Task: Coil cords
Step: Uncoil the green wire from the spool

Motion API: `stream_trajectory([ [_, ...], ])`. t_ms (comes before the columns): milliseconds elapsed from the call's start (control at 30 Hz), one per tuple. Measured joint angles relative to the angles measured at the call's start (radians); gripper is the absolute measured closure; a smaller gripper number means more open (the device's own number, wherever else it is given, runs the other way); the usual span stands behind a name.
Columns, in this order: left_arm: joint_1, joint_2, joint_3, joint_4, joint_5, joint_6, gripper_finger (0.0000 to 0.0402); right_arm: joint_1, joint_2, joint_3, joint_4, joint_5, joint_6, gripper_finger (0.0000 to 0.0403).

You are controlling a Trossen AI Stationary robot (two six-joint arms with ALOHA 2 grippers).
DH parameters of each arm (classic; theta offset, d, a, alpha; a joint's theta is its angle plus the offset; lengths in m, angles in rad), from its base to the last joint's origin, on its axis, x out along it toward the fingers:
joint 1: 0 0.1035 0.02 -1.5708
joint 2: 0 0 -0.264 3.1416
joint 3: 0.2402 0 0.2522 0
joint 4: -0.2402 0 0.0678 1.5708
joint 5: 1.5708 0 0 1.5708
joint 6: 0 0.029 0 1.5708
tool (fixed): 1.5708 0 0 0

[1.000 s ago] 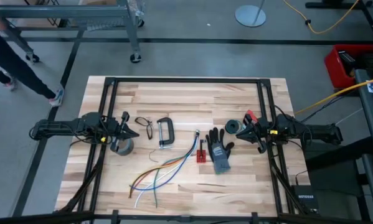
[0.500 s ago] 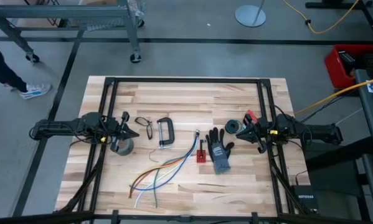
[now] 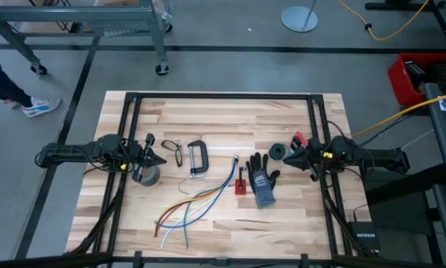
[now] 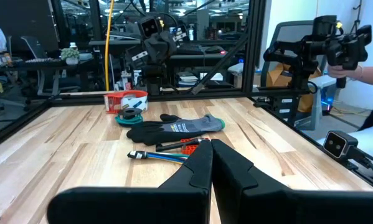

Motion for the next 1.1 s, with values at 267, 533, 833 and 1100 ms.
stream_trajectory([
  [267, 0.0, 0.0, 0.0, 0.0, -0.001, 0.018, 0.0402, 0.0, 0.0, 0.0, 0.195, 0.156, 0.089, 0.0363],
  [533, 0.0, 0.0, -0.003, 0.237, -0.002, -0.294, 0.0402, 0.0, 0.0, 0.0, 0.194, 0.367, 0.169, 0.0363],
  [833, 0.002, 0.0, -0.002, 0.419, -0.043, -0.351, 0.0402, 0.0, 0.0, 0.0, 0.171, 0.411, 0.141, 0.0358],
  [1100, 0.002, 0.002, -0.002, 0.318, -0.212, -0.492, 0.0378, 0.0, 0.0, 0.0, 0.132, 0.395, 0.142, 0.0272],
])
